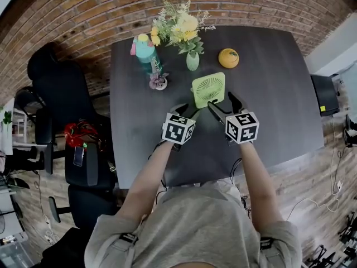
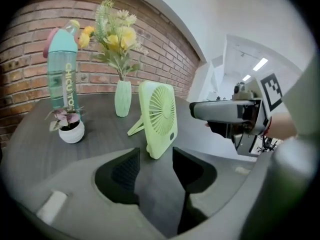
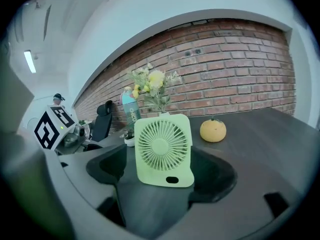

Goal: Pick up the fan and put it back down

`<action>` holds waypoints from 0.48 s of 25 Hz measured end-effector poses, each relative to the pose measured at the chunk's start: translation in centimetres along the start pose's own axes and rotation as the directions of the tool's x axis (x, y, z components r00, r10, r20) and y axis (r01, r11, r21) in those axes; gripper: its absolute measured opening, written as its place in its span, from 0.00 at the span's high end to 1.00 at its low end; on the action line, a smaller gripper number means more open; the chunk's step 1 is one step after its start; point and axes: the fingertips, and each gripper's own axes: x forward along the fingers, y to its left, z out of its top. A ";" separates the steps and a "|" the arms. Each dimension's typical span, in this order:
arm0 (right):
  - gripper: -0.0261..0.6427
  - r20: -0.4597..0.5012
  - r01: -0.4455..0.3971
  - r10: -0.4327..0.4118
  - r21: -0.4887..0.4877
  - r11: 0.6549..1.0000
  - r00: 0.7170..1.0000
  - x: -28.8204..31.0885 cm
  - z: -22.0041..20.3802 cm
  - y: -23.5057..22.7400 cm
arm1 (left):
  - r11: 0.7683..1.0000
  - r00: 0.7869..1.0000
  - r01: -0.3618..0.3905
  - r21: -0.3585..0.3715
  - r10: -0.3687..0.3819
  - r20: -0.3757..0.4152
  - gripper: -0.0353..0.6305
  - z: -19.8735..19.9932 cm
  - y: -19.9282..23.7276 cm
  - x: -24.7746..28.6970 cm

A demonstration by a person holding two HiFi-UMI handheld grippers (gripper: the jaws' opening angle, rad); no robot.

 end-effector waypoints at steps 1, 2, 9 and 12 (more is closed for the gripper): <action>0.37 0.004 0.001 -0.001 0.001 1.000 1.000 -0.4 -0.1 0.5 | 1.000 1.000 -0.001 0.000 0.001 0.006 0.65 -0.2 -0.1 -0.6; 0.37 0.009 0.002 -0.002 0.003 1.000 1.000 -0.8 -0.2 1.0 | 1.000 1.000 -0.001 0.000 0.001 0.011 0.65 -0.3 -0.2 -1.2; 0.41 0.043 -0.002 0.001 0.019 1.000 0.999 -3.6 -0.7 5.1 | 1.000 0.997 -0.018 -0.014 0.019 0.070 0.66 -1.8 -0.6 -5.7; 0.47 0.051 -0.003 0.002 0.022 1.000 0.999 -4.9 -1.1 7.0 | 0.999 0.994 -0.029 -0.029 0.032 0.104 0.67 -2.2 -0.8 -7.9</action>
